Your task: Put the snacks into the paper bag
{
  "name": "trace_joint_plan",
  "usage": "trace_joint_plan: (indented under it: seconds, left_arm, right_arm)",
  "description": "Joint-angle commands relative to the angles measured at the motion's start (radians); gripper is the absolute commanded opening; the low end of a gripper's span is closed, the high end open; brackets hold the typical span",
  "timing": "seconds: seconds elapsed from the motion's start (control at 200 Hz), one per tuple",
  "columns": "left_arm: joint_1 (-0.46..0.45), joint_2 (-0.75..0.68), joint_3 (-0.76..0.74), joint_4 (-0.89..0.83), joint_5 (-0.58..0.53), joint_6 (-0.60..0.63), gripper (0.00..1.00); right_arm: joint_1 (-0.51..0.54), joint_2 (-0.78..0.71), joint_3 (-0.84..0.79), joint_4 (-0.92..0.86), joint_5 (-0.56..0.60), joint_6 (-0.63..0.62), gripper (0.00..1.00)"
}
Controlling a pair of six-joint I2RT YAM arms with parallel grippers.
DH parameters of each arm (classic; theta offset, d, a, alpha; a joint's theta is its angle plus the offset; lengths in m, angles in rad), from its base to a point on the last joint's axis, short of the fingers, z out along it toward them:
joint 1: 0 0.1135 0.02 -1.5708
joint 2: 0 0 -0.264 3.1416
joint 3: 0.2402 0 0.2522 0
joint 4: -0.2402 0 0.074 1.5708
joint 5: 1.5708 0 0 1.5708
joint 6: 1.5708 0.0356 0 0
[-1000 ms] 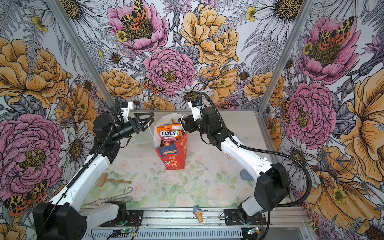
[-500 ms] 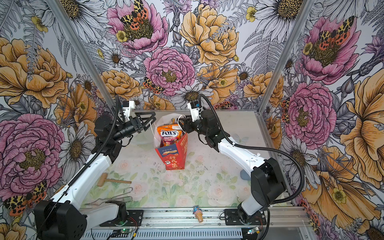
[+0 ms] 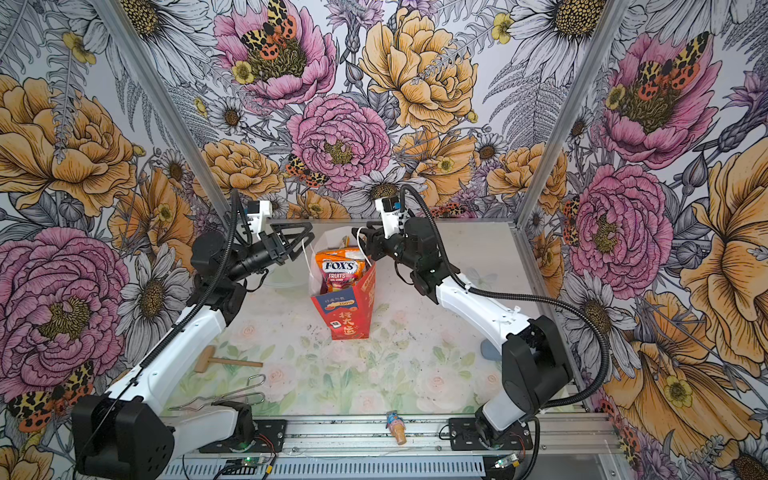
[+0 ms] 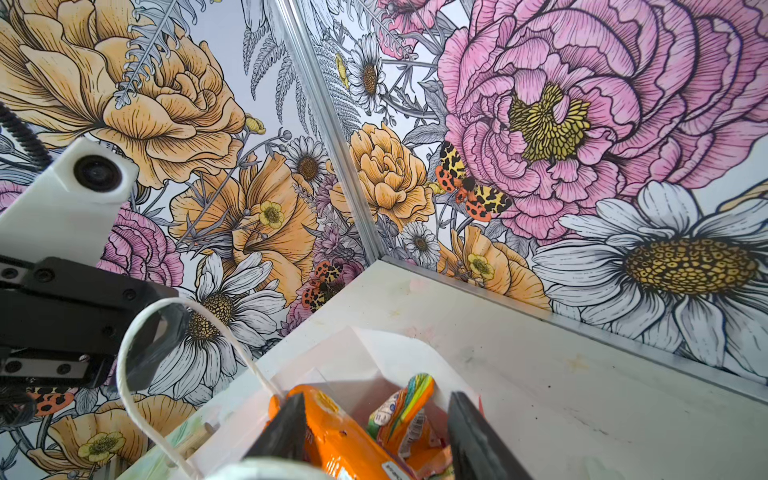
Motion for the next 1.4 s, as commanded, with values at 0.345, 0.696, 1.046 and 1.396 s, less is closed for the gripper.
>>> trace_joint_plan:
  seconds: [0.345,0.696,1.046,1.396]
  left_arm:
    - [-0.017,0.012,0.028,0.064,-0.002,0.004,0.95]
    - [-0.034,0.023,0.195,-0.06,0.009,0.078,0.95]
    - [-0.04,-0.003,0.213,-0.149,-0.007,0.139,0.95]
    - [-0.061,-0.055,-0.005,-0.097,-0.086,0.14,0.96]
  right_arm:
    - [0.014,-0.088,-0.007,0.184,-0.014,-0.039,0.56]
    - [0.012,-0.056,0.157,0.119,-0.045,-0.085,0.55]
    - [0.014,-0.05,0.213,0.099,-0.052,-0.095,0.55]
    - [0.014,-0.036,0.004,0.182,0.007,-0.072,0.55]
